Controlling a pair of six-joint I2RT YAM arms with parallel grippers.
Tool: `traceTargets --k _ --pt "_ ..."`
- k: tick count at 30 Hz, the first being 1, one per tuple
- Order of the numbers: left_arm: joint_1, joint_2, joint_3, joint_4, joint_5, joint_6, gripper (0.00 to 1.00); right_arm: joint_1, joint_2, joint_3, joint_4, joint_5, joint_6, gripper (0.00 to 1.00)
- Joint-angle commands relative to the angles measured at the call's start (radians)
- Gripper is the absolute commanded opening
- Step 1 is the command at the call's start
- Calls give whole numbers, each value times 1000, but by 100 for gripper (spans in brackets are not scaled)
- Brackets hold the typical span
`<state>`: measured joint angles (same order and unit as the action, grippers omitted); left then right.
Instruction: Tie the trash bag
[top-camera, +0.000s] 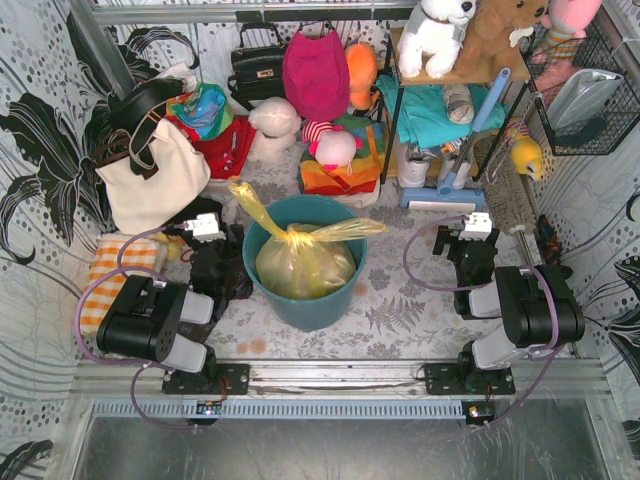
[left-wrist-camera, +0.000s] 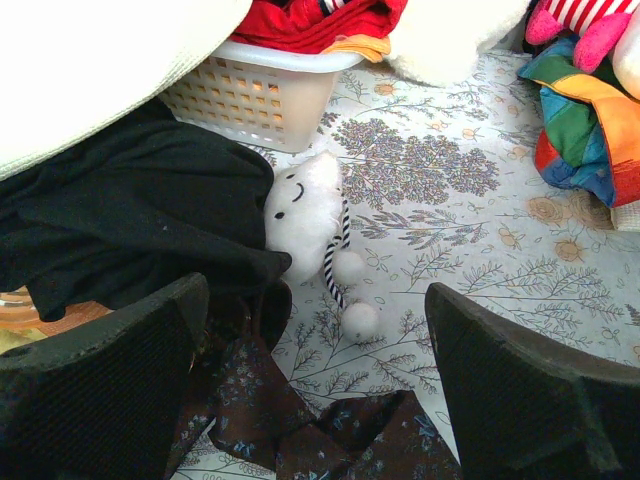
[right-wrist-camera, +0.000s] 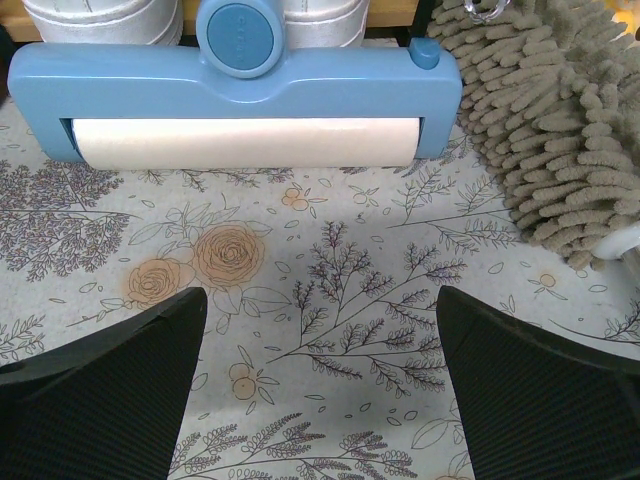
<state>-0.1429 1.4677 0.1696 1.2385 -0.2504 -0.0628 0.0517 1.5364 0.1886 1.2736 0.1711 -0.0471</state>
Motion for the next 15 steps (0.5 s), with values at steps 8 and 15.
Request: traceTargets --k 8,15 --pt "8 -1 -1 56 0 11 98 -6 4 -4 52 -10 -13 97" --pt "23 -1 15 23 21 -1 98 -6 4 -6 51 -10 -13 97"
